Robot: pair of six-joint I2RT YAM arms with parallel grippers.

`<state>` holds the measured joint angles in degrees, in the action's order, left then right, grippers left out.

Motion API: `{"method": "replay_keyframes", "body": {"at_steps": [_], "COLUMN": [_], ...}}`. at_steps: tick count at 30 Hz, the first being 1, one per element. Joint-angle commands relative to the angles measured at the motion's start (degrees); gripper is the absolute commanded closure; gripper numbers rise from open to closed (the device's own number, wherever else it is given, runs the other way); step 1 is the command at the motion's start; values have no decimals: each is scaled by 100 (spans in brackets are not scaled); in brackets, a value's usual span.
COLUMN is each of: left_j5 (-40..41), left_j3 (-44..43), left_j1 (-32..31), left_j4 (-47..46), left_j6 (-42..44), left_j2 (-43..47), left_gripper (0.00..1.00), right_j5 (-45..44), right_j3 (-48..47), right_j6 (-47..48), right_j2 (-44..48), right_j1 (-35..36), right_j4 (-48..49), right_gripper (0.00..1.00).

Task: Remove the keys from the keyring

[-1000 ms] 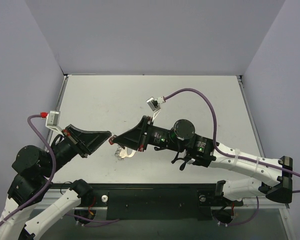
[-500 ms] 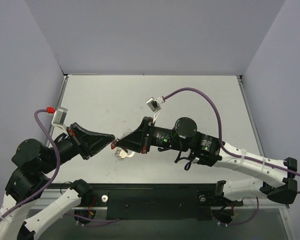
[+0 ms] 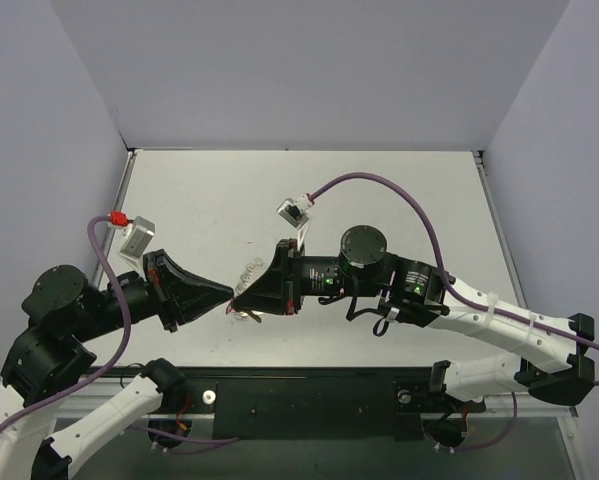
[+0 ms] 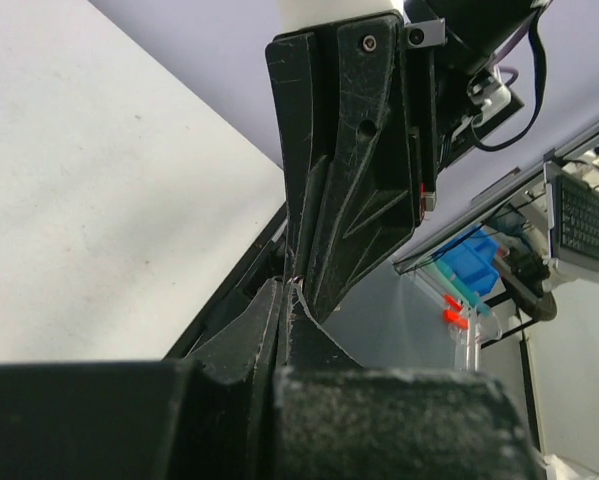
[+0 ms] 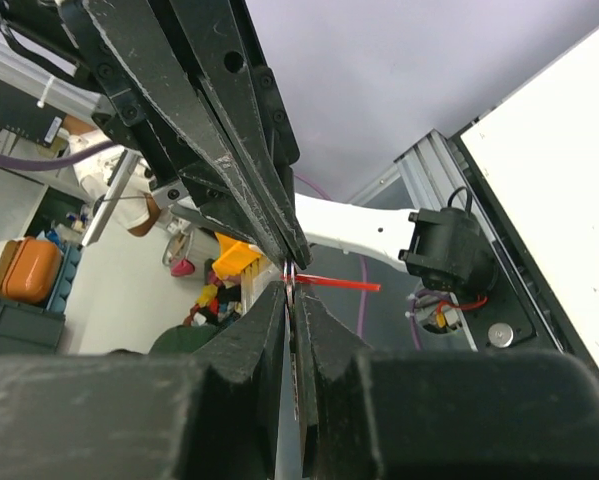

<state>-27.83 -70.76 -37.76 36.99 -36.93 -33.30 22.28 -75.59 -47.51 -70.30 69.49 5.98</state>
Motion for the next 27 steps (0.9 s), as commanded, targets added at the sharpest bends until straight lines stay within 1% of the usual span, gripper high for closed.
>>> {"method": "replay_keyframes", "body": {"at_steps": [1, 5, 9, 12, 14, 16, 19, 24, 27], "left_j5": [-811, -838, -1039, -1127, -1320, -1461, -1505, -1699, -1839], "left_j3": [-280, -271, -289, -368, -412, -447, -517, -658, -868], "left_j1": [-39, -30, -39, -30, -39, -39, -39, -39, -39], "left_j4": [537, 493, 475, 659, 853, 1019, 1310, 1495, 1784], "left_j6": [493, 511, 555, 704, 949, 1116, 1468, 1794, 2074], "left_j2": [-212, -230, -274, -352, -440, -537, -660, -844, -1055], "left_gripper": [100, 100, 100, 100, 100, 100, 100, 100, 100], "right_j5": [-75, -49, -14, 74, 188, 398, 610, 1058, 1418], "right_j3": [-307, -246, -219, -237, -315, -526, -685, -965, -1159], "right_j6": [163, 128, 110, 92, 127, 206, 321, 391, 461], "right_j2": [-80, -80, -89, -106, -159, -247, -335, -510, -651], "right_j1": [-15, 3, 3, 3, 3, 3, 3, 3, 3], "right_j4": [70, 79, 79, 18, -131, -491, -904, -1265, -1555], "right_gripper": [97, 98, 99, 99, 100, 100, 100, 100, 100]}}
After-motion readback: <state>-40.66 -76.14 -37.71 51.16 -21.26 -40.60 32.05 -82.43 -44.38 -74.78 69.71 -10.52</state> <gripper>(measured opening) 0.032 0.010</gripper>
